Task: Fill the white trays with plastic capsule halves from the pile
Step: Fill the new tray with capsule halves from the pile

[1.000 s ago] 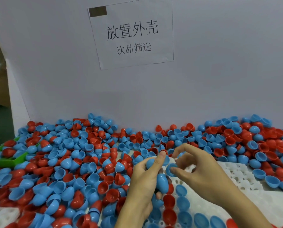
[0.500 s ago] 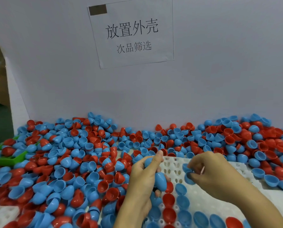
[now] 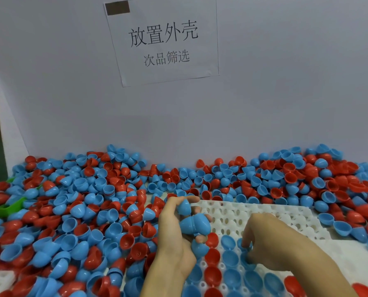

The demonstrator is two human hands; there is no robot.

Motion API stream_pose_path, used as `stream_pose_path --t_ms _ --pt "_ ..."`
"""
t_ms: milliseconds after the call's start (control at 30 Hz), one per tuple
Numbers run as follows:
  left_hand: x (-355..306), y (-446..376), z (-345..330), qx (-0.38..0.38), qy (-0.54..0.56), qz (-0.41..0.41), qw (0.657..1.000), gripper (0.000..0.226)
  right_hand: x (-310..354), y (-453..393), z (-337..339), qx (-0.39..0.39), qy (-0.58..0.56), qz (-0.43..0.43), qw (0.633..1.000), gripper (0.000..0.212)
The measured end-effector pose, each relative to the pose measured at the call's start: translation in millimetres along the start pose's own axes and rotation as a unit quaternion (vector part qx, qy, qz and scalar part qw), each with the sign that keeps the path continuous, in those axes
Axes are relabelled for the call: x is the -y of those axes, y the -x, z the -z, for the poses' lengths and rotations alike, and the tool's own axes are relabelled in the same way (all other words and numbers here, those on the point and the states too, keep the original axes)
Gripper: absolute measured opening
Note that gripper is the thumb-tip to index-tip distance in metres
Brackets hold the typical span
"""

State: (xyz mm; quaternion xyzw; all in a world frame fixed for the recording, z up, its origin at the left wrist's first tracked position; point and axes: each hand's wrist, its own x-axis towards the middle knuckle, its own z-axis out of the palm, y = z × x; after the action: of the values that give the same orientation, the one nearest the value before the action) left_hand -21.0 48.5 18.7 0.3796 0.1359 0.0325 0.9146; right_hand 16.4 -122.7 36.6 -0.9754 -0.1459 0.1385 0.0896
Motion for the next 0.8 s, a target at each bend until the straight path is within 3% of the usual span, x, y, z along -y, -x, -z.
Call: stream_pose_path --t_ms 167,300,367,467,633,800 --pt "4 3 -8 0.008 0.011 -0.009 1.000 0.034 -1 5 13 -0.049 -0.068 0.066 0.994 0.028" --pt "9 2 -12 -0.018 0.009 -0.025 0.999 0.015 11 7 19 -0.079 -0.229 0.158 0.957 0.018" --pt "12 2 -13 -0.019 -0.005 -0.022 1.000 0.017 18 6 13 -0.095 -0.272 0.181 0.940 0.019" --pt "16 0 -13 -0.019 -0.049 -0.012 0.999 0.027 22 2 7 -0.140 -0.272 0.182 0.934 0.015" --pt "17 -3 -16 -0.053 -0.101 -0.038 0.993 0.044 17 -1 9 -0.131 -0.300 0.184 0.927 0.011" --pt "22 -9 -10 -0.067 -0.208 -0.090 0.972 0.041 15 -5 10 -0.178 -0.329 0.178 0.910 0.021"
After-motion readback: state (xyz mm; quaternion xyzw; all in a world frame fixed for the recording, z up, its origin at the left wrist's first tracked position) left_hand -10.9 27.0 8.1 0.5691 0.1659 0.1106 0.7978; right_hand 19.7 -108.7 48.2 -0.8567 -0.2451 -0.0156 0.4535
